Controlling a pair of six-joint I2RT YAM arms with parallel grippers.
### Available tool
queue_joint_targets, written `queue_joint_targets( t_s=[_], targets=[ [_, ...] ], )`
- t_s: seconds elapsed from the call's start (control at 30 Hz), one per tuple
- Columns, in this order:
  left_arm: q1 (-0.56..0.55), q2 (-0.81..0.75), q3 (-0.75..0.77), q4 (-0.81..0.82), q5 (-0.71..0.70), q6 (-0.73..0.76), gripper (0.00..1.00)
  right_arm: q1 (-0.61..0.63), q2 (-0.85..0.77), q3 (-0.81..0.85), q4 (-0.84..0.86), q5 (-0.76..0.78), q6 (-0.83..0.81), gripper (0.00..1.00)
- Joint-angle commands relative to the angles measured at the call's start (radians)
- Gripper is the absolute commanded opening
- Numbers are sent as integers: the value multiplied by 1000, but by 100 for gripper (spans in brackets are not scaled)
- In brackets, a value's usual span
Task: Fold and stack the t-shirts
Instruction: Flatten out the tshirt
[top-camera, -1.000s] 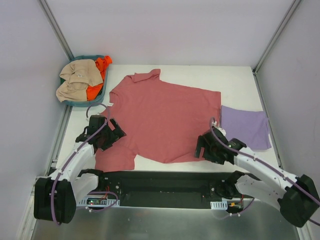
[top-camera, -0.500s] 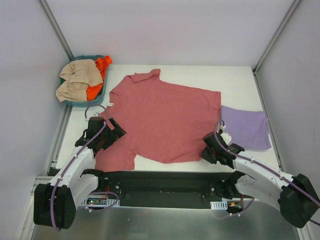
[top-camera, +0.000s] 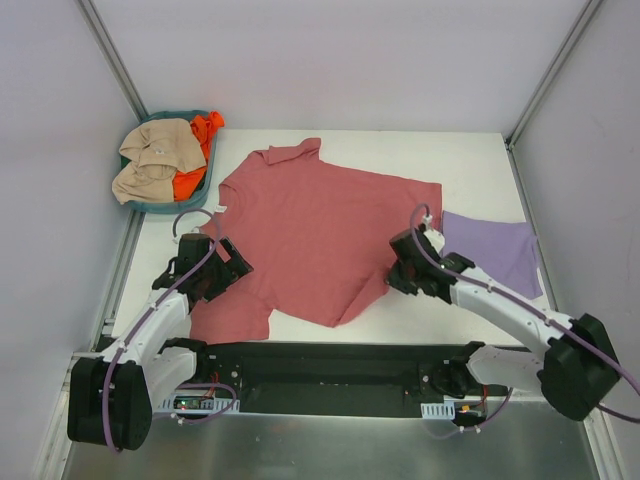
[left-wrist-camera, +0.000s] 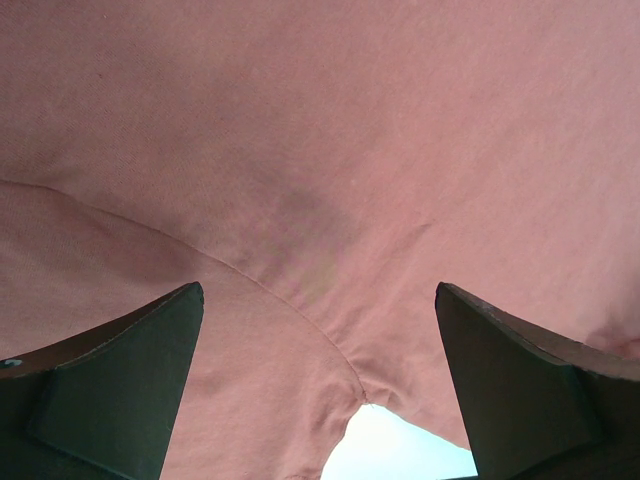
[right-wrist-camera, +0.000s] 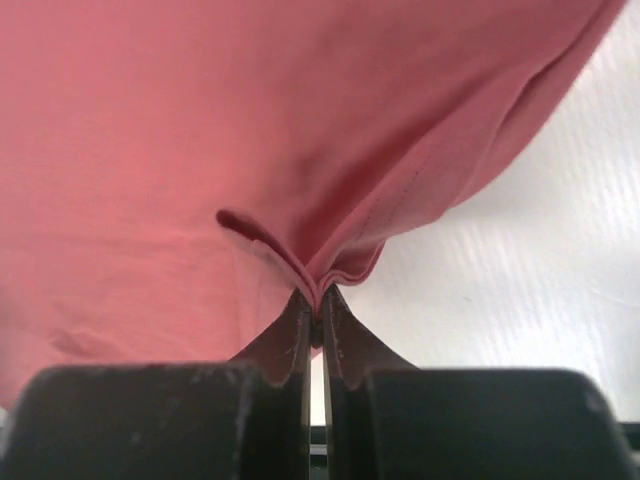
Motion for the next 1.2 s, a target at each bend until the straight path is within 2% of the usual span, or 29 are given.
queue_joint_targets(
  t_s=[0.0,0.17,0.23,0.3,0.37,0.4,0.53,0.73,0.93,1.17],
  targets=[
    [8,12,0,17,-16,27,99,0,164,195,10,14,-108,4],
    [8,25,2,17,-26,35,99,-23,429,405,18,36,-178,6],
    [8,19,2,17,-26,37,99,-35,523,502,9,39,-203,12],
    [8,8,-1,17,-30,40,99,-38,595,606,-24,58,-234,42],
    [8,-6,-6,16,-38,40,99,-35,629,678,-79,68,-276,59],
    [8,-10,-9,16,-40,40,99,-27,627,691,-96,81,-293,65],
    [8,-12,-10,14,-36,37,99,-10,545,601,-93,100,-323,74],
    [8,9,-4,16,-40,38,99,-12,449,378,47,-21,-395,75],
    [8,37,0,15,-40,41,99,-13,466,355,105,-150,-451,68],
    [8,80,10,16,-43,46,99,-45,560,448,107,-156,-508,63]
  ],
)
